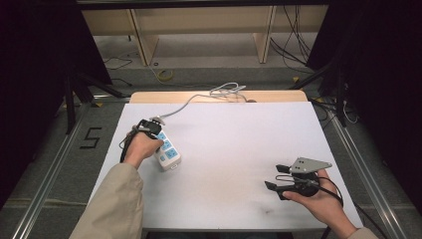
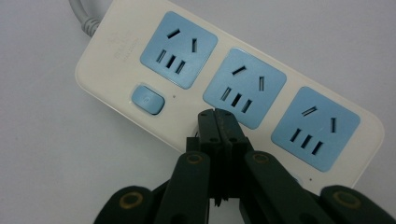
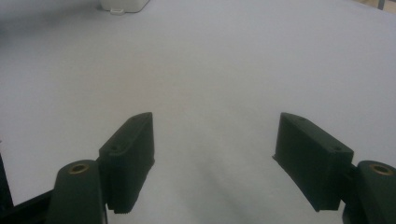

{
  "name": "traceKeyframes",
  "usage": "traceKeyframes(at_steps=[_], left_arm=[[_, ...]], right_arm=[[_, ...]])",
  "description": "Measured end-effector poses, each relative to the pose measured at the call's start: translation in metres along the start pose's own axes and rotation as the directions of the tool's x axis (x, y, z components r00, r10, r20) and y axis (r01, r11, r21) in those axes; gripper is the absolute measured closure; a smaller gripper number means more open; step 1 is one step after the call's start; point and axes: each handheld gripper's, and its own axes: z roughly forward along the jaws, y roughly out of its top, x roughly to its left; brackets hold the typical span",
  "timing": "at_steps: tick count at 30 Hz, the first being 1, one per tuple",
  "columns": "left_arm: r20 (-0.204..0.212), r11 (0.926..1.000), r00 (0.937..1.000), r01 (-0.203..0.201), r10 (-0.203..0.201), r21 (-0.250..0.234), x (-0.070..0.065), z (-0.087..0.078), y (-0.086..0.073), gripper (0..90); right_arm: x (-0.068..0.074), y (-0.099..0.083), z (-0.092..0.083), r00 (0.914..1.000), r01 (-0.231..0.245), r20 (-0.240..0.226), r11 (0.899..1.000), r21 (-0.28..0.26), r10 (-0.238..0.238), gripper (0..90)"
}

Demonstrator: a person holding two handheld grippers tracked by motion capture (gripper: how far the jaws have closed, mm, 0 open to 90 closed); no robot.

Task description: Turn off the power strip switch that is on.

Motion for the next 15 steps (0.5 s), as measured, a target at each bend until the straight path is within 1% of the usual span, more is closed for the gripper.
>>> traceKeyframes(at_steps=[15], left_arm=[[-0.004,1.0000,1.0000,-0.003,0.003,-0.001,-0.0007,0.0000,0.0000,90.0]], right_arm=[[0.0001,0.0000,0.0000,1.0000,0.001,0.000,1.000,0.001,-0.001,28.8]])
